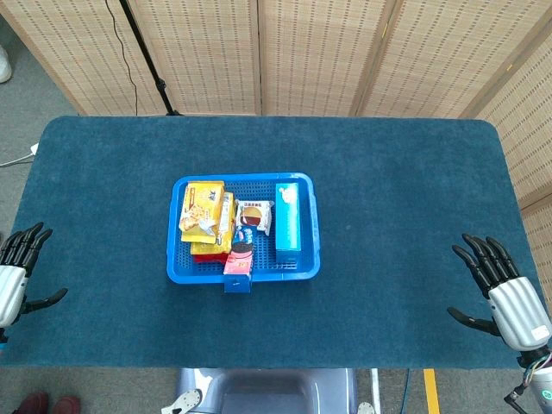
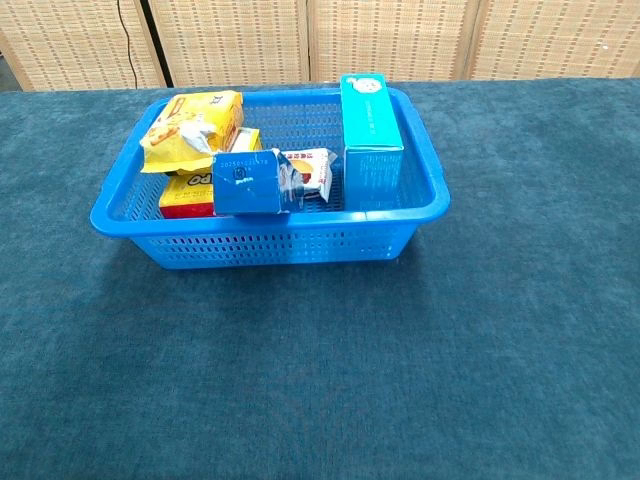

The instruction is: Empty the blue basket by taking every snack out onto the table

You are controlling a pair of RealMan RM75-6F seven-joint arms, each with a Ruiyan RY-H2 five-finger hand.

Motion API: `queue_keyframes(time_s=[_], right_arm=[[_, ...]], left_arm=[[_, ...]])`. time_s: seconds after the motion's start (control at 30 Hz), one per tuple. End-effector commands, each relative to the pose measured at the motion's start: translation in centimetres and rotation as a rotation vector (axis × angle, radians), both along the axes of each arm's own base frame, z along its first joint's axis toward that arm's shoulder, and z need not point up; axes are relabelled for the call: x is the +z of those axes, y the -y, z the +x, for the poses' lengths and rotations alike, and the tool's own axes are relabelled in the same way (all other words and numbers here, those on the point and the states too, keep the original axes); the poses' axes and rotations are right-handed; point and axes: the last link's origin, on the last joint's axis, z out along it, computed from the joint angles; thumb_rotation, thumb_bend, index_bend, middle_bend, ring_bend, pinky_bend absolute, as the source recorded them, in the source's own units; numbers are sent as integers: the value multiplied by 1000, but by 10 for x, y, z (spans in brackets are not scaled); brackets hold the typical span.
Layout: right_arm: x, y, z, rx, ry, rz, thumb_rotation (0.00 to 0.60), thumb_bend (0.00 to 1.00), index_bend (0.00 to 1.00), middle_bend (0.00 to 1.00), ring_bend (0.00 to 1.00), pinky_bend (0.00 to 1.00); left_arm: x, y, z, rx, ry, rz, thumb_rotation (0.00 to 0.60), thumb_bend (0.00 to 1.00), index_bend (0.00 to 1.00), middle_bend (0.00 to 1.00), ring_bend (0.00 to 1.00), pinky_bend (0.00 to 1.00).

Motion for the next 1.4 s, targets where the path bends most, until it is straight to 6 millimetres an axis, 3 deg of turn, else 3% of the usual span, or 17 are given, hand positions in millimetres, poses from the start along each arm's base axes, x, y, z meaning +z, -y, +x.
queue_keyframes(time_s=[0.03,0.2,0.53,0.63,0.73,1.0,1.4], right_arm=[[0,0,0,-1,0,-1,600,0,0,0,0,0],[1,-1,1,-2,-3,-2,600,0,0,0,0,0],[-5,5,-1,-27,-28,18,600,0,0,0,0,0],[-5,8,-3,-40,-34,18,600,0,0,0,0,0],[-7,13,-6,-58,-36,20,600,0,0,0,0,0],[-5,21,-12,-95,-34,17,600,0,0,0,0,0],[-6,25,-14,-116,-30,26,600,0,0,0,0,0]], left_arm=[[0,0,0,0,2,-3,600,124,0,0,0,0],[-5,-13,15,-46,16,-34,600,125,0,0,0,0],[-14,-89,89,-107,-2,-152,600,121,0,0,0,0],[-24,-111,112,-106,-21,-197,600,119,0,0,0,0],[-48,-139,138,-104,-76,-264,600,90,0,0,0,0],[-89,-169,175,-80,-66,-334,600,57,0,0,0,0],[-116,-191,196,-33,-97,-421,600,57,0,0,0,0]])
